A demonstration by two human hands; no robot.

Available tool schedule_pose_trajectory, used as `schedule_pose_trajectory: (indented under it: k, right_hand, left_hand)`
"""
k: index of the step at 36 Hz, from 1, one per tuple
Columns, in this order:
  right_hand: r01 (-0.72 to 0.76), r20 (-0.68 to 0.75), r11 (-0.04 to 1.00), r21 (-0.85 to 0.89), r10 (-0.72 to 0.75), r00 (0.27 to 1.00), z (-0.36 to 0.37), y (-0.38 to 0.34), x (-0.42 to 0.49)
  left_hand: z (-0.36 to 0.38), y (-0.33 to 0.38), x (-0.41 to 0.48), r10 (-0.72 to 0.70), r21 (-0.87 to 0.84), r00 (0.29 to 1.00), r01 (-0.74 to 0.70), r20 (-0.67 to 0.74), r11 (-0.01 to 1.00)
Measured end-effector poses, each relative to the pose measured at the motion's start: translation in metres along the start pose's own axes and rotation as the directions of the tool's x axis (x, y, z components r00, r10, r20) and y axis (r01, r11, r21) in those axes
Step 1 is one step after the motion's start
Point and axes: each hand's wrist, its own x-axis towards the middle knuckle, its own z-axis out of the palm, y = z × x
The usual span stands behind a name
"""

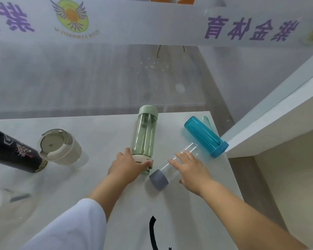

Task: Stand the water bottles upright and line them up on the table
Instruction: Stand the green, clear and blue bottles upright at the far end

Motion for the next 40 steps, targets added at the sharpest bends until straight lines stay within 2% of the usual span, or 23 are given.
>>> schedule_pose_trajectory:
  k: [3,7,14,22,27,35,40]
  right_hand:
    - [-0.003,0.003,1.000,-0.024,0.003,1.000,0.005,-0.002,0.005]
    - [-0.025,-0.067,0.992,-0.124,0.017,0.998,0.013,-0.003,0.011]
    - [-0.021,-0.119,0.987,-0.159,0.002,0.993,0.014,-0.001,0.012]
    - [-0.020,-0.239,0.995,0.094,0.042,0.970,-0.003,-0.002,0.005]
    - [-0.035,-0.246,0.945,0.324,0.120,0.962,-0.013,-0.008,0.004]
    - [-0.030,-0.208,0.795,0.606,0.195,0.959,-0.028,-0.024,0.001]
    - [-0.047,-0.128,0.656,0.754,0.217,0.968,-0.032,-0.032,0.001]
  left_hand:
    - [0.006,0.001,0.003,-0.043,0.054,0.999,0.044,-0.011,0.998]
    - [0.012,0.002,0.000,-0.047,0.107,0.998,0.051,-0.037,0.993]
    - [0.007,-0.013,-0.001,-0.019,0.005,0.993,0.020,-0.113,1.000]
    - [-0.023,-0.025,-0.016,0.056,-0.134,0.972,-0.088,-0.229,0.987]
    - [-0.046,-0.017,-0.028,0.120,-0.179,0.946,-0.180,-0.300,0.967]
    - [-0.096,0.007,-0.044,0.281,-0.028,0.838,-0.332,-0.467,0.943]
    - [-0.122,0.021,-0.051,0.397,0.160,0.810,-0.365,-0.431,0.917]
